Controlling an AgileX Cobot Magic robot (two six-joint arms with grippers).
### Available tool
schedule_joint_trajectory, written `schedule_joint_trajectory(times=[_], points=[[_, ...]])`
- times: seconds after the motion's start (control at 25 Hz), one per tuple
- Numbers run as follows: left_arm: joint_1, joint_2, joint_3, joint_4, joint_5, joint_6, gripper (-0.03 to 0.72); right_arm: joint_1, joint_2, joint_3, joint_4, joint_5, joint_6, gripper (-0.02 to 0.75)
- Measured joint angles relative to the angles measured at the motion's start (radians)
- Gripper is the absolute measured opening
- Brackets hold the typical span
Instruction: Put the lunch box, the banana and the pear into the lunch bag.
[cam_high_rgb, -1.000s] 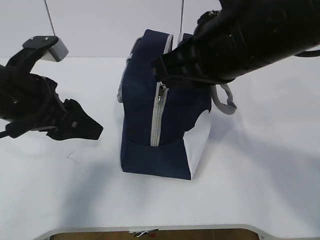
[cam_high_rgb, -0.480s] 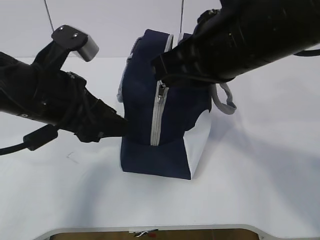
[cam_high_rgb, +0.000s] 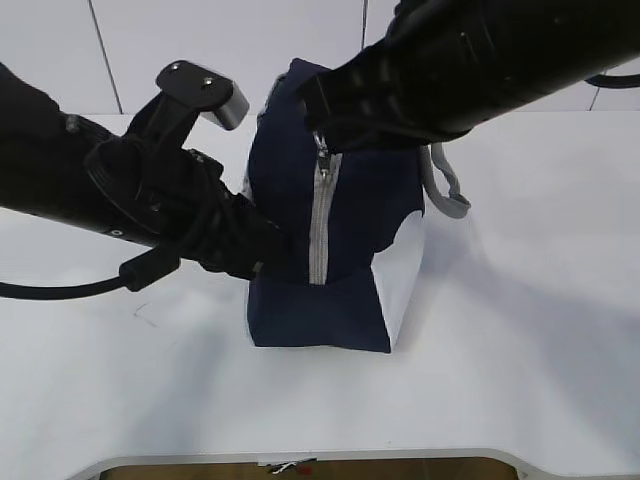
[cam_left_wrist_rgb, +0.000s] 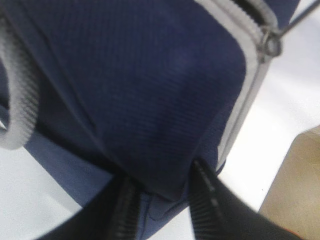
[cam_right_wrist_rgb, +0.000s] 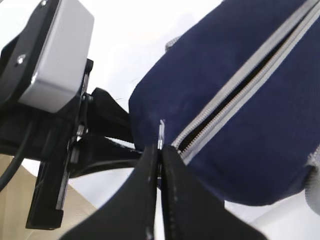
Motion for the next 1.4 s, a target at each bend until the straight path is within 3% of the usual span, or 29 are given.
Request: schedule_joint_trajectory(times=[0.12, 0.2, 0.44, 0.84, 1.04, 1.4], points=[[0.000, 0.000, 0.000, 0.013, 0.002, 0.000, 0.036, 0.000, 0.000, 0.000, -0.006, 0.000, 0.000, 0.013], [0.000, 0.000, 0.000, 0.037, 0.009, 0.000, 0.008, 0.000, 0.000, 0.000, -0.027, 0.000, 0.000, 0.013], [0.000, -0.003, -0.005, 0.160, 0.056, 0.000, 0.000, 0.000, 0.000, -0.001, -0.133, -0.005, 0.000, 0.012], [0.000, -0.052, -0.010, 0.251, 0.118, 0.000, -0.001, 0.000, 0.058, -0.073, -0.333, -0.052, 0.073, 0.013], [0.000, -0.072, -0.010, 0.298, 0.129, 0.000, -0.001, -0.013, 0.136, -0.176, -0.383, -0.050, 0.076, 0.013], [0.000, -0.081, -0.010, 0.323, 0.148, 0.000, -0.001, -0.113, 0.232, -0.295, -0.410, -0.026, 0.076, 0.012]])
